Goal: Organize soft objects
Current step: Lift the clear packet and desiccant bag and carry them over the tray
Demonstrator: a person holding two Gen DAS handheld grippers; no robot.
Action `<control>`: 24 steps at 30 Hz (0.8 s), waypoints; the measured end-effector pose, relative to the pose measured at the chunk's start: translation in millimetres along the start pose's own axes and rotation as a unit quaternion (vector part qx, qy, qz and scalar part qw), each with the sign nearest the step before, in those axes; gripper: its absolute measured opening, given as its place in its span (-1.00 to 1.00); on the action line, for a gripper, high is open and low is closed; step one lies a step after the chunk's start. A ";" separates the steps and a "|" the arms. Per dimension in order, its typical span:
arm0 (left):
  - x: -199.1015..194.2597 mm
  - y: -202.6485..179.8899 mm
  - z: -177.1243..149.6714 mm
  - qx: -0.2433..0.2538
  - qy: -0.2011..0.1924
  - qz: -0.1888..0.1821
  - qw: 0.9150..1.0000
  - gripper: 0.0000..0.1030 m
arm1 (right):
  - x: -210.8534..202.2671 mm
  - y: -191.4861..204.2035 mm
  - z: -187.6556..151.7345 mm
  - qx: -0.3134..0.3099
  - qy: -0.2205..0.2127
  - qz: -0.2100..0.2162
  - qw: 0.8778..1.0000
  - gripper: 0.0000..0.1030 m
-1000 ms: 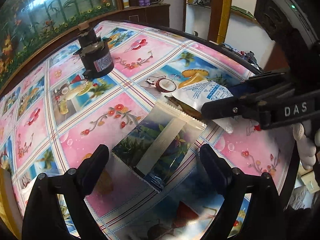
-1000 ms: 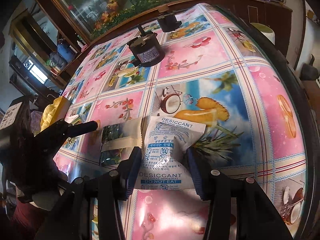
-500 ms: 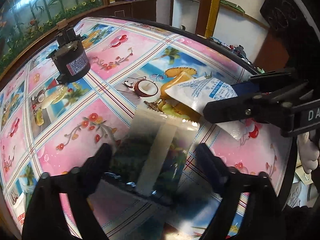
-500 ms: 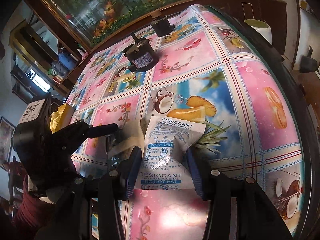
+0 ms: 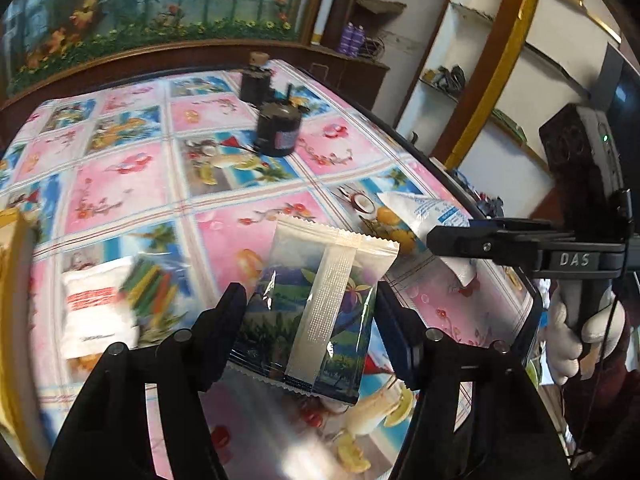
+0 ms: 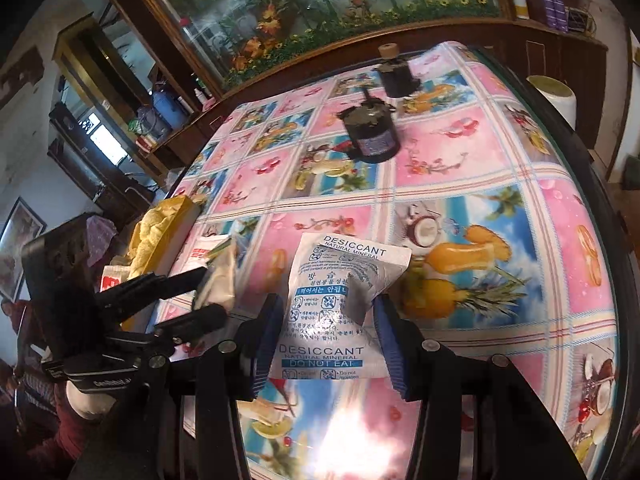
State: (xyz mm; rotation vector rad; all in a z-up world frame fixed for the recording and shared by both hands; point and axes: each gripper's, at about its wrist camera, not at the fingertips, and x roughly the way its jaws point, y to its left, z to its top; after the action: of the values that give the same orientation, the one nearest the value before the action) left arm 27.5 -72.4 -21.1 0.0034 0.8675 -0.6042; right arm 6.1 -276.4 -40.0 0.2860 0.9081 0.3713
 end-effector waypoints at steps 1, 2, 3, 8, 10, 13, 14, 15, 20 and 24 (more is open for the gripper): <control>-16.5 9.5 -0.9 -0.009 -0.010 0.011 1.000 0.24 | 3.1 11.1 2.4 -0.011 0.002 0.006 1.000 -0.05; -34.7 21.8 -0.9 -0.020 -0.021 0.026 0.999 0.24 | 7.0 22.9 4.8 -0.022 0.004 0.013 1.000 -0.05; -49.3 33.6 -0.1 -0.029 -0.029 0.039 0.998 0.24 | 12.5 37.8 7.6 -0.035 0.008 0.021 0.999 -0.05; -99.3 107.9 3.6 -0.064 -0.043 0.143 0.987 0.24 | 41.1 109.0 14.6 -0.093 0.026 0.064 0.993 -0.06; -108.1 142.2 7.9 -0.080 -0.036 0.181 0.980 0.24 | 54.9 141.9 16.3 -0.119 0.034 0.080 0.989 -0.06; -105.3 186.2 12.1 -0.103 -0.025 0.217 0.970 0.24 | 74.9 186.5 18.4 -0.152 0.044 0.102 0.982 -0.06; -102.1 199.4 13.2 -0.109 -0.022 0.228 0.967 0.25 | 82.3 201.5 19.6 -0.163 0.047 0.109 0.979 -0.06; -100.8 212.6 13.2 -0.118 -0.020 0.235 0.965 0.25 | 87.7 214.6 19.0 -0.172 0.050 0.113 0.977 -0.06; -85.7 272.5 11.3 -0.172 -0.008 0.224 0.959 0.25 | 129.2 277.4 23.7 -0.215 0.074 0.129 0.965 -0.06; -77.4 303.5 7.8 -0.196 0.000 0.224 0.955 0.26 | 162.5 312.1 25.4 -0.243 0.090 0.126 0.958 -0.07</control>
State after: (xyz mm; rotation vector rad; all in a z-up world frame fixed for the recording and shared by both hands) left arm 146.5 217.2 -32.1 -0.1558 0.9368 -0.0021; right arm 57.9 71.9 -17.7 -0.0897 0.9296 0.8510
